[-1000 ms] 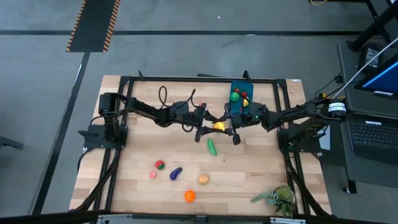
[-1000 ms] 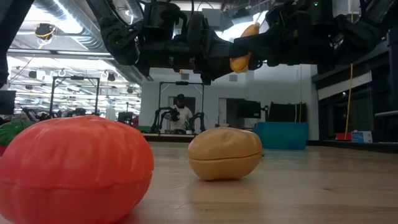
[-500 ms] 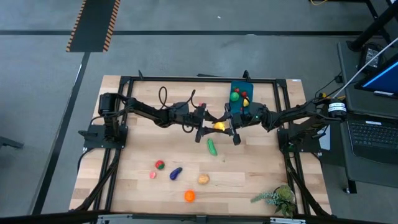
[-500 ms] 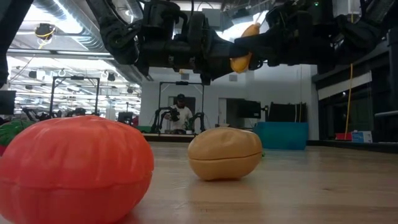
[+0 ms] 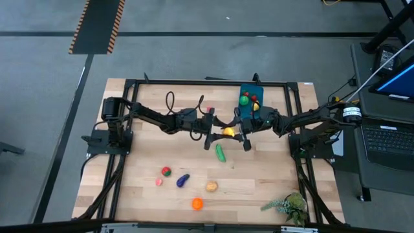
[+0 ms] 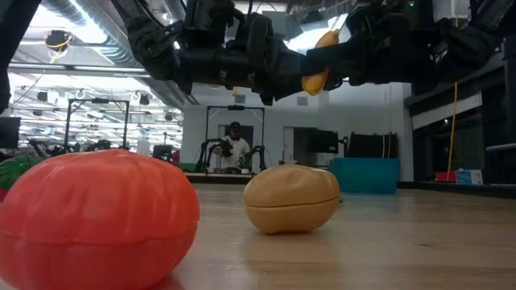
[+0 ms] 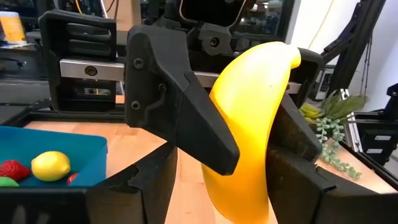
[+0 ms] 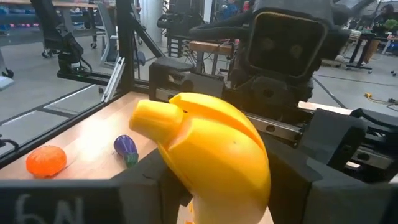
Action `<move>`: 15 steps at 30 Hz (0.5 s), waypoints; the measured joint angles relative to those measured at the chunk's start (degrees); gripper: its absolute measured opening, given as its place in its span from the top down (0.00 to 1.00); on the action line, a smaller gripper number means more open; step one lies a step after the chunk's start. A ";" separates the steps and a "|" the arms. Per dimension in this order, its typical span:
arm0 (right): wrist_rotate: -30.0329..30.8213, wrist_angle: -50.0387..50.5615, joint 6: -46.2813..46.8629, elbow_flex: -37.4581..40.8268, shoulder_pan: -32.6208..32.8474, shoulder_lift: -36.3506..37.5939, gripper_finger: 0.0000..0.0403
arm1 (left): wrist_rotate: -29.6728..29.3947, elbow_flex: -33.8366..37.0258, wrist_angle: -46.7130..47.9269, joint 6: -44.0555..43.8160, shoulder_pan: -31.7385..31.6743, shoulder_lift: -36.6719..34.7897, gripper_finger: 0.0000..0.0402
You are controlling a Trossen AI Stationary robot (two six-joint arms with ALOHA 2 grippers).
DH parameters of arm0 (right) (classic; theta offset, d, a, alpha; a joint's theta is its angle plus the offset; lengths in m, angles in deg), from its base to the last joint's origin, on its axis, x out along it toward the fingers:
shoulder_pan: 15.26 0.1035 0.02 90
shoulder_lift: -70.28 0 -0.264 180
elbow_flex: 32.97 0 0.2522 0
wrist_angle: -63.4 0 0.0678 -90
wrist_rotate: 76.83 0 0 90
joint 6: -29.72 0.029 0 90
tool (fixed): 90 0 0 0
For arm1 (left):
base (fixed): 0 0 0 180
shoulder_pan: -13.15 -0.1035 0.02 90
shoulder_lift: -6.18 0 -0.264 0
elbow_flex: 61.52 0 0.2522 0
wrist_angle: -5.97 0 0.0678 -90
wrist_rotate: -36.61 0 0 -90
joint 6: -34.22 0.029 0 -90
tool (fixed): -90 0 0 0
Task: Pick and placing Produce into tupperware
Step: Put the yellow banana into the blue bin
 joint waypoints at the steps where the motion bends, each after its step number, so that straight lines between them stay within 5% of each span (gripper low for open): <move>1: -0.06 -0.03 0.53 0.00 -0.03 0.00 0.55 | 0.10 0.00 0.35 0.75 0.00 0.02 0.48; 8: -2.12 -3.39 2.57 -0.22 -0.07 0.39 0.55 | 0.05 0.20 3.69 2.12 0.04 0.22 0.56; 15: -2.33 -2.71 2.09 -0.28 -0.29 0.55 0.92 | -0.16 0.28 3.19 2.11 0.17 0.43 0.64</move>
